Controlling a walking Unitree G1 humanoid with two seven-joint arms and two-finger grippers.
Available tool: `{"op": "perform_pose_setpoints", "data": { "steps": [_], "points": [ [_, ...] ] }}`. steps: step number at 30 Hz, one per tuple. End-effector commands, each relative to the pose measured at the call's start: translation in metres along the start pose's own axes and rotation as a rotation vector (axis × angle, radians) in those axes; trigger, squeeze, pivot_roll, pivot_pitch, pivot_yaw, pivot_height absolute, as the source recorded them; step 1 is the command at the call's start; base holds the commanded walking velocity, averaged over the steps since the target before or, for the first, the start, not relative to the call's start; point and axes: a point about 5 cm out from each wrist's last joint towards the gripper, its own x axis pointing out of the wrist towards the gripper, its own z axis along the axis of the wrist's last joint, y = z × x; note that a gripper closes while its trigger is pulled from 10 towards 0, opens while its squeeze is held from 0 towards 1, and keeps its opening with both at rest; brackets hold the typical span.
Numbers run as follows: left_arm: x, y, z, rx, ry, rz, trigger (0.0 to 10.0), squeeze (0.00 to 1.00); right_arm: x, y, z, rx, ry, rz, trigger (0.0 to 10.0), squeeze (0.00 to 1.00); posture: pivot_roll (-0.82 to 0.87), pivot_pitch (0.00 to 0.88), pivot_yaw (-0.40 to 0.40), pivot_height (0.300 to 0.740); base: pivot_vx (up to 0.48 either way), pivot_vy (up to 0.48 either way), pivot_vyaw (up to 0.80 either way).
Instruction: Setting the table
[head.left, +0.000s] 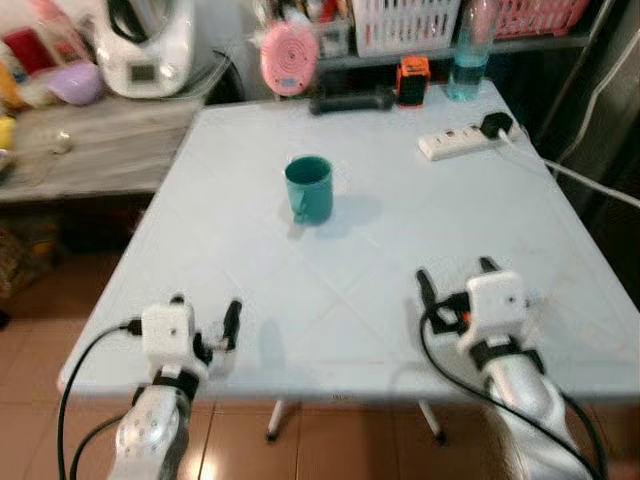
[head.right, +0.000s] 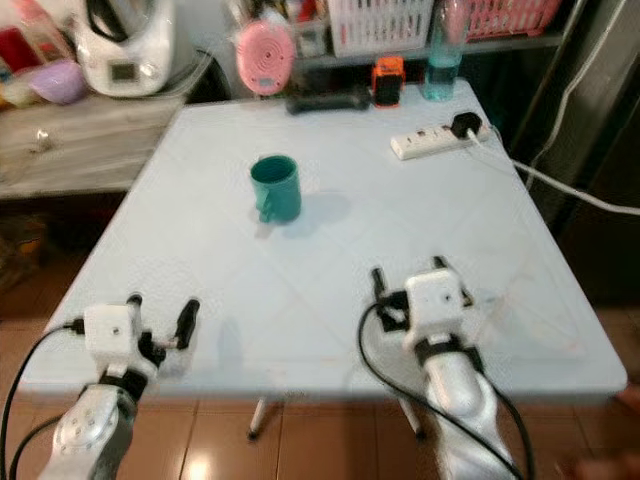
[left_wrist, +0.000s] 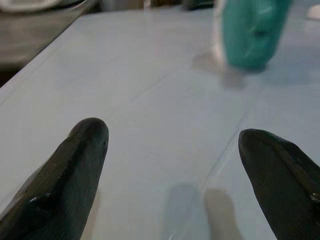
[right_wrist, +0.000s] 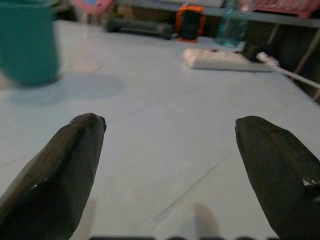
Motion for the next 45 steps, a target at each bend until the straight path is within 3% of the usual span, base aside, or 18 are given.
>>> {"op": "perform_pose_setpoints", "data": {
  "steps": [1, 6, 11, 15, 17, 27, 34, 40, 41, 42, 43, 45],
  "points": [
    [-0.003, 0.002, 0.0, 0.005, 0.01, 0.016, 10.0, 0.0, 0.002, 0.001, 0.002, 0.019, 0.002, -0.004, 10.0, 0.0, -0.2, 0.142, 0.146, 0.74, 0.0, 0.0, 0.0],
    [-0.001, 0.004, 0.001, 0.009, 0.007, 0.024, 10.0, 0.0, 0.019, 0.014, 0.007, 0.065, -0.007, 0.021, 10.0, 0.0, -0.18, 0.156, 0.147, 0.74, 0.0, 0.0, 0.0],
    [-0.002, 0.008, 0.001, 0.022, 0.02, 0.026, 10.0, 0.0, 0.045, 0.039, 0.023, 0.124, -0.057, 0.07, 10.0, 0.0, -0.16, 0.173, 0.149, 0.74, 0.0, 0.0, 0.0],
    [-0.003, 0.008, 0.001, 0.024, 0.022, 0.022, 10.0, 0.0, 0.053, 0.047, 0.03, 0.129, -0.08, 0.087, 10.0, 0.0, -0.16, 0.178, 0.15, 0.74, 0.0, 0.0, 0.0],
    [-0.006, 0.008, 0.002, 0.026, 0.028, 0.02, 10.0, 0.0, 0.065, 0.06, 0.035, 0.127, -0.098, 0.107, 10.0, 0.0, -0.13, 0.19, 0.153, 0.74, 0.0, 0.0, 0.0],
    [-0.025, 0.01, 0.004, 0.046, 0.058, 0.016, 10.0, 0.0, 0.1, 0.087, 0.053, 0.2, -0.098, 0.144, 10.0, 0.0, -0.04, 0.246, 0.149, 0.74, 0.0, 0.0, 0.0],
    [-0.039, 0.01, 0.004, 0.048, 0.084, 0.02, 10.0, 0.0, 0.117, 0.106, 0.071, 0.205, -0.117, 0.153, 10.0, 0.0, -0.01, 0.27, 0.141, 0.74, 0.0, 0.0, 0.0],
    [-0.04, 0.008, 0.005, 0.038, 0.089, 0.01, 10.0, 0.0, 0.126, 0.112, 0.074, 0.256, -0.066, 0.105, 10.0, 0.0, 0.0, 0.263, 0.135, 0.74, 0.0, 0.0, 0.0],
    [-0.04, 0.007, 0.006, 0.037, 0.088, 0.008, 10.0, 0.0, 0.127, 0.114, 0.075, 0.257, -0.067, 0.098, 5.5, 0.0, 0.0, 0.259, 0.135, 0.74, 0.0, 0.0, 0.0],
    [-0.039, 0.007, 0.006, 0.036, 0.088, 0.008, 10.0, 0.0, 0.127, 0.115, 0.076, 0.255, -0.069, 0.1, 5.5, 0.0, 0.0, 0.259, 0.135, 0.74, 0.0, 0.0, 0.0],
    [-0.039, 0.007, 0.006, 0.033, 0.087, 0.004, 10.0, 0.0, 0.128, 0.117, 0.078, 0.266, -0.074, 0.104, 0.0, 0.0, 0.0, 0.259, 0.135, 0.74, 0.0, 0.0, 0.0],
    [-0.038, 0.006, 0.006, 0.031, 0.088, -0.001, 10.0, 0.0, 0.129, 0.12, 0.078, 0.272, -0.072, 0.103, 0.0, 0.0, -0.01, 0.258, 0.135, 0.74, 0.0, 0.0, 0.0]
  ]
}}
